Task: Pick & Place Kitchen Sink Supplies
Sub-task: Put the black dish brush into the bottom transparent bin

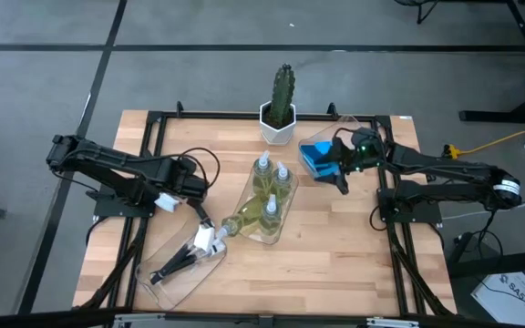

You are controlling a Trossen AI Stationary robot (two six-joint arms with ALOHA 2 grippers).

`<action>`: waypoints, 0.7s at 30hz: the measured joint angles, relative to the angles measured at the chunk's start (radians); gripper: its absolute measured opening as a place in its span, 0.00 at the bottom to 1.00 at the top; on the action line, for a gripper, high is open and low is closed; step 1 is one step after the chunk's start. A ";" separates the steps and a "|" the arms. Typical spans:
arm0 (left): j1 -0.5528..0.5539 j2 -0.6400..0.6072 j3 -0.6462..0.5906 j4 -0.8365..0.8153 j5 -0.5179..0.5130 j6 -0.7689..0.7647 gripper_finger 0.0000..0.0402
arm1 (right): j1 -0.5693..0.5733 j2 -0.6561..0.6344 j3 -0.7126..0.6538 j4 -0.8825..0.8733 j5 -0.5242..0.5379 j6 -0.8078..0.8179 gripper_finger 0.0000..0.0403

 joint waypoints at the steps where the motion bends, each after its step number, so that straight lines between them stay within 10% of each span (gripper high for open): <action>1: 0.000 0.000 0.000 0.014 -0.002 0.017 0.16 | 0.000 -0.008 0.000 -0.002 0.000 0.001 0.75; 21: 0.057 -0.061 0.000 0.039 -0.099 0.159 0.02 | 0.116 -0.643 -0.425 0.394 0.147 0.246 0.75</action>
